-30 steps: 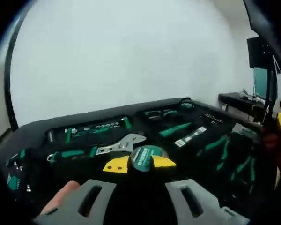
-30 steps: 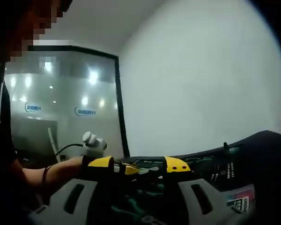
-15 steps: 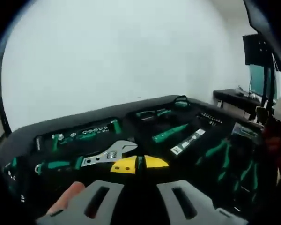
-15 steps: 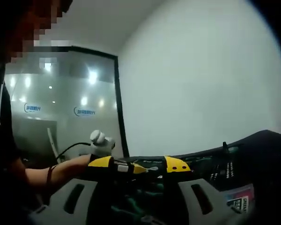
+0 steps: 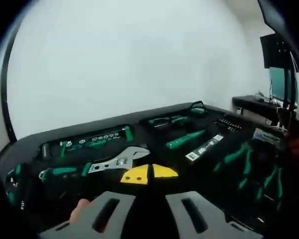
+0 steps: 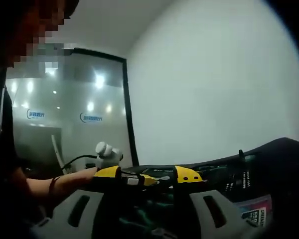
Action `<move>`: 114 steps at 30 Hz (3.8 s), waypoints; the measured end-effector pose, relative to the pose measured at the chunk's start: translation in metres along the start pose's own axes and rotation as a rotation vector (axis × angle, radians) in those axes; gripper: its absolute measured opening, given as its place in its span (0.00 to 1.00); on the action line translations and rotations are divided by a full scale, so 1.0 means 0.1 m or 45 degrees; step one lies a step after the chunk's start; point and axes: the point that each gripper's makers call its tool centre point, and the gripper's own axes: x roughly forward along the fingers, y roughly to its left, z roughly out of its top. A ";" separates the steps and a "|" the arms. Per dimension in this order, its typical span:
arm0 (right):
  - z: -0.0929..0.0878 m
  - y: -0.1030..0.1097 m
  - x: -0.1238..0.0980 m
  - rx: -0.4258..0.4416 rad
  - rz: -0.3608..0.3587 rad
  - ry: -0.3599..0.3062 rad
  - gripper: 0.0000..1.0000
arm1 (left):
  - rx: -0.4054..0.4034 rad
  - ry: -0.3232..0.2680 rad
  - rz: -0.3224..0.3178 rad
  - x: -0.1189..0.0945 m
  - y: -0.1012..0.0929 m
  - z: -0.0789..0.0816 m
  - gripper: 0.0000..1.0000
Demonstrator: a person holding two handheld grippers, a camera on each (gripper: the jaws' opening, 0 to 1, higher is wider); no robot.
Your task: Pick up the tools and put them into their designated positions in the toolbox.
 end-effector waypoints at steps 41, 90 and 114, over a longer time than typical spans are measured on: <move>-0.04 -0.01 0.01 -0.001 -0.005 0.026 0.39 | -0.243 -0.040 0.615 -1.11 2.90 -0.61 0.27; -0.07 0.01 0.02 -0.011 0.004 0.040 0.39 | -0.980 -0.060 0.662 -1.62 3.25 -0.99 0.17; -0.07 0.03 0.02 -0.013 0.018 0.043 0.39 | -1.132 0.029 0.342 -1.25 2.97 -1.00 0.13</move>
